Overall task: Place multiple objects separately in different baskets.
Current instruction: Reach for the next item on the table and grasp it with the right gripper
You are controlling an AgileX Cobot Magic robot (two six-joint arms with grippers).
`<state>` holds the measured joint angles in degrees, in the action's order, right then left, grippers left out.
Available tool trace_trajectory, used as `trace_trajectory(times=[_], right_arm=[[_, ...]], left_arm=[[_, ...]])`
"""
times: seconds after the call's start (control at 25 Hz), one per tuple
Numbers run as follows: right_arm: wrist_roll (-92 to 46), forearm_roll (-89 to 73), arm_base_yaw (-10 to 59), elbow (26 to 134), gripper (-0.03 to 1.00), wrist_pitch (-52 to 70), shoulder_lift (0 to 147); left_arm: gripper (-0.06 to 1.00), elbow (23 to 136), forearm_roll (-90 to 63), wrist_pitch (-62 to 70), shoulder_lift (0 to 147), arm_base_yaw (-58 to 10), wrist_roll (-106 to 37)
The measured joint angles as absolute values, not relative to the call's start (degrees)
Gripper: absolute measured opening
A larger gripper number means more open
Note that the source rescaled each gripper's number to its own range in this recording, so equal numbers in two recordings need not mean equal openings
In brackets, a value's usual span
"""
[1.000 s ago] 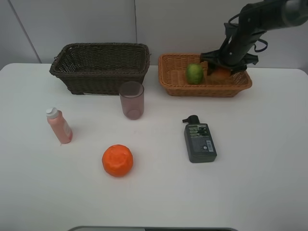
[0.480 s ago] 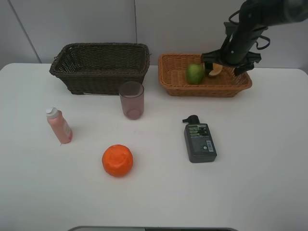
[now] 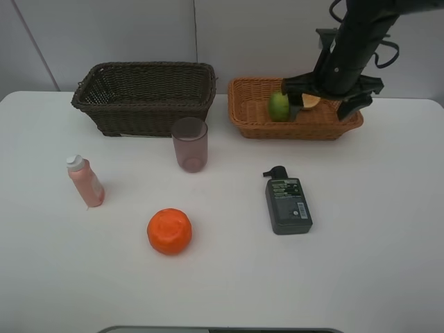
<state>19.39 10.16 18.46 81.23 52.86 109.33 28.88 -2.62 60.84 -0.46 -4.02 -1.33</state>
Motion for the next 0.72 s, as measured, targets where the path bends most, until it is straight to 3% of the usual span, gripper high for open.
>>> trace_trajectory(times=[0.4,0.72], right_arm=[[23.48,7.49,27.45,66.55,1.00,50.69,105.79],[26.97,6.10,31.39,64.94,1.00,47.10,105.79]], left_arm=[[0.92,28.88,-2.62,60.84,-0.46,-4.02,-1.33],[0.92,28.88,-2.62,60.84,-0.46,-4.02,-1.33]])
